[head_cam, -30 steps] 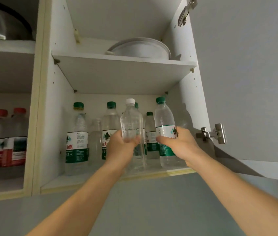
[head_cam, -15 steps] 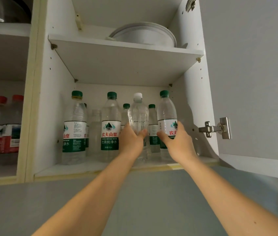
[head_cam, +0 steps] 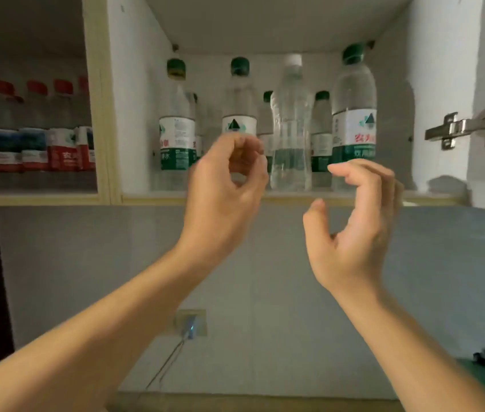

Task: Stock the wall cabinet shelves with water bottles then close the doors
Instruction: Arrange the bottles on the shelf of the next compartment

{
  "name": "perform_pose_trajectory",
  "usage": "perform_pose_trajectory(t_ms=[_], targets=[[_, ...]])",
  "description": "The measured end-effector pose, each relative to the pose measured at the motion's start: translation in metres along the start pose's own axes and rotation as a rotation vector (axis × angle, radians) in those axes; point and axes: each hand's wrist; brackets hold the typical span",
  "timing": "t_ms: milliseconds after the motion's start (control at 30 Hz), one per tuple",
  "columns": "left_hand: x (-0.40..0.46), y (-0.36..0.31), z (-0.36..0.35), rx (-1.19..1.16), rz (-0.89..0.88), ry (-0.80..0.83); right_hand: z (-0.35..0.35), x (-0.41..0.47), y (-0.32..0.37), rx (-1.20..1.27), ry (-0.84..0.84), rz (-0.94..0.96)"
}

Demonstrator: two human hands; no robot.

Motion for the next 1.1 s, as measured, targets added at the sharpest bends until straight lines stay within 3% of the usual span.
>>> perform_pose_trajectory(t_ms=[100, 200, 400, 500, 600, 700, 833, 933, 1100], targets=[[-0.046, 0.015, 0.047, 0.022, 0.0, 0.055, -0.002, -0.057, 0.03, 0.13, 0.124, -0.089], [-0.1, 0.046, 0.101, 0.119, 0.095, 0.141, -0.007, -0.126, 0.066, 0.244, 0.35, -0.281], [-0.227, 0.131, 0.216, 0.197, 0.55, 0.181, -0.025, -0.268, 0.113, 0.132, 1.073, -1.087], [-0.299, 0.177, 0.27, 0.312, 0.748, 0.303, -0.028, -0.344, 0.146, 0.018, 1.287, -1.312], [-0.37, 0.218, 0.317, 0.444, 0.961, 0.487, -0.021, -0.408, 0.181, -0.045, 1.469, -1.39], [-0.425, 0.248, 0.347, 0.539, 1.163, 0.715, -0.011, -0.451, 0.205, -0.136, 1.5, -1.45], [-0.466, 0.261, 0.36, 0.427, 1.419, 0.931, 0.0, -0.488, 0.229, -0.228, 1.573, -1.562], [-0.479, 0.261, 0.355, 0.302, 1.47, 0.912, 0.001, -0.508, 0.245, -0.265, 1.588, -1.695], [-0.483, 0.265, 0.351, 0.109, 1.524, 0.8, -0.009, -0.526, 0.257, -0.235, 1.478, -1.847]])
Point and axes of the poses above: each hand's wrist, its own x-axis towards the middle knuckle, its own z-axis out of the back of the hand, y = z × x, and after that the axes turned 5 degrees about -y, right-handed
